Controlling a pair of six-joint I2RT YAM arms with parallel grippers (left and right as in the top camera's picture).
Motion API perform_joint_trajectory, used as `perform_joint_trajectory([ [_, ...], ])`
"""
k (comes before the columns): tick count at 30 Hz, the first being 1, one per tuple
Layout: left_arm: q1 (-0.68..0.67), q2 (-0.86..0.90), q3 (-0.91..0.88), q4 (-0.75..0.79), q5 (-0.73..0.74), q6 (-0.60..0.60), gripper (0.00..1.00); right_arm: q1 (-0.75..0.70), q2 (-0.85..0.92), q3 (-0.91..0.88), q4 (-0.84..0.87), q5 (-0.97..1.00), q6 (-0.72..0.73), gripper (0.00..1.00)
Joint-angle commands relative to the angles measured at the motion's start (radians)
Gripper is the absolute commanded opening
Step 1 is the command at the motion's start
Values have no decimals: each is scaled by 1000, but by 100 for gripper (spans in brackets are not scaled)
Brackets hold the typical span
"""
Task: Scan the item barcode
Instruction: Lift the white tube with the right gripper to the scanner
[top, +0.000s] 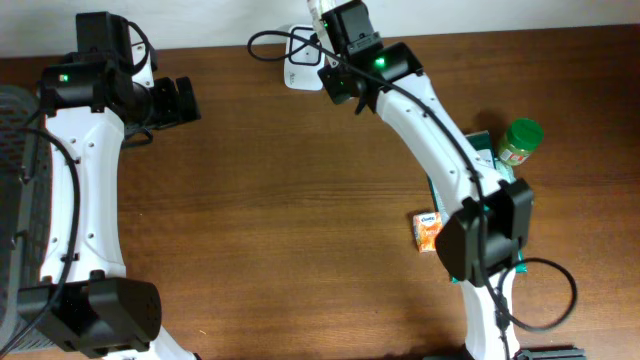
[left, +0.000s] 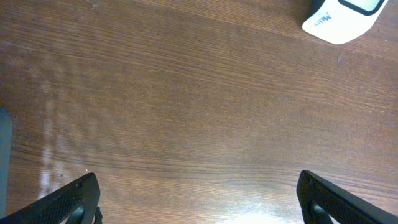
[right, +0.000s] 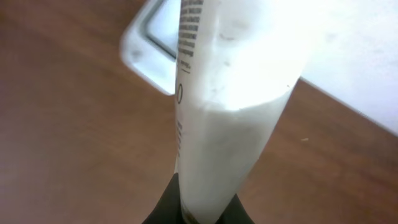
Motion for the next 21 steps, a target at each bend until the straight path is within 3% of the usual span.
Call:
perform_joint_trajectory([
  [1,4,7,0,1,-3,5,99,0,48,34,127,162,-129,4],
  [8,4,7,0,1,-3,5,99,21,218,33,395,368,-409,4],
  [21,4,7,0,1,-3,5,99,38,280,32,405,429,-419,4],
])
